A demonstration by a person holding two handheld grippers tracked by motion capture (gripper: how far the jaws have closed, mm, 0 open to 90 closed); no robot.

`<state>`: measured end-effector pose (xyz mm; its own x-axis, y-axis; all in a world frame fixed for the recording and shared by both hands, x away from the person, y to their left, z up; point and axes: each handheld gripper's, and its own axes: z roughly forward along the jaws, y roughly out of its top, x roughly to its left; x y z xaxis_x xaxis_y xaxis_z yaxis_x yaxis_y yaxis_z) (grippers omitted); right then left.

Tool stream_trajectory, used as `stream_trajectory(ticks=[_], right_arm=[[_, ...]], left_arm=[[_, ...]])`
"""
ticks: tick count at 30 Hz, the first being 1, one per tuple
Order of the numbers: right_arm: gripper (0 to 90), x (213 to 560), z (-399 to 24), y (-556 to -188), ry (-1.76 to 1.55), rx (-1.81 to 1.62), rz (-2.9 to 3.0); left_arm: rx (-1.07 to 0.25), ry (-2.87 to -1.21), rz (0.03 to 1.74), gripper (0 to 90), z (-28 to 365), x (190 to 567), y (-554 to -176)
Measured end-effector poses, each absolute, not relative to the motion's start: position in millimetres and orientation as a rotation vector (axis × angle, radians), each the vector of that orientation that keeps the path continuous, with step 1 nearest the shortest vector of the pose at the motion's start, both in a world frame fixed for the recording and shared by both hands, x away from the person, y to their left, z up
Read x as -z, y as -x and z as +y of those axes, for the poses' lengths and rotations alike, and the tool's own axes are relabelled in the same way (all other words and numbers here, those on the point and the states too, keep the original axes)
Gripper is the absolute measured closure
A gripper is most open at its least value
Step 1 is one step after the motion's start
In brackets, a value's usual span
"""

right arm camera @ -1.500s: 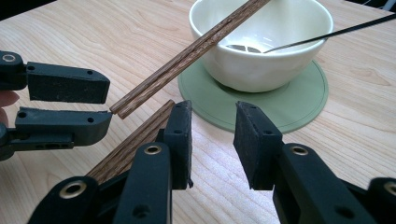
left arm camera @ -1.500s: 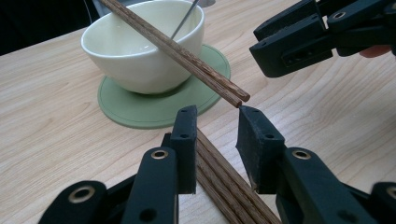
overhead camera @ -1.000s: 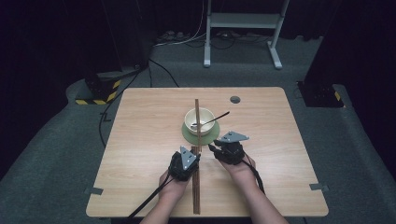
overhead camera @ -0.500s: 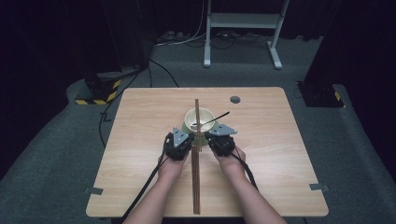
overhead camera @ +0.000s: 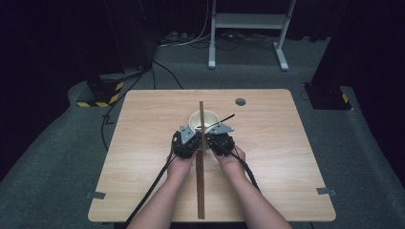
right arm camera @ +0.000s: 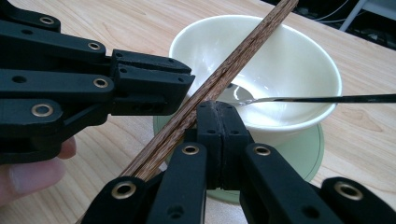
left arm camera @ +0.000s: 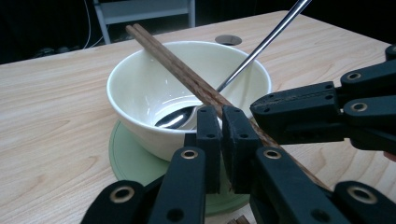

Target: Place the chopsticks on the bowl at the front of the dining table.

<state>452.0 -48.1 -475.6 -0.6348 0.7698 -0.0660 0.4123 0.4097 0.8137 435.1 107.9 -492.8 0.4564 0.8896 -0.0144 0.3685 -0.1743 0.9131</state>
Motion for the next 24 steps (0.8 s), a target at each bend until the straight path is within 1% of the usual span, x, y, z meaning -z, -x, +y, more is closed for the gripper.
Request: stream_trajectory(ticks=[14,20,22,24], right_arm=[[88.1,478.4,-44.5,-452.2,-1.008,-1.124,2.232],[81.8,474.7,-49.3,-451.0,-1.020,-1.135,2.205],[77.7,472.5,-52.5,-448.4,-1.039,-1.145,2.199],[71.5,471.1,-57.5,-445.1,-1.038,-1.154,2.192]], left_arm=[[-0.685,-1.762,1.082,85.8,110.1,494.6,-435.7],[-0.698,-1.752,1.086,83.1,114.7,493.2,-429.8],[-0.706,-1.745,1.088,80.6,120.4,492.6,-422.8],[-0.703,-1.738,1.087,76.9,128.9,493.4,-414.9]])
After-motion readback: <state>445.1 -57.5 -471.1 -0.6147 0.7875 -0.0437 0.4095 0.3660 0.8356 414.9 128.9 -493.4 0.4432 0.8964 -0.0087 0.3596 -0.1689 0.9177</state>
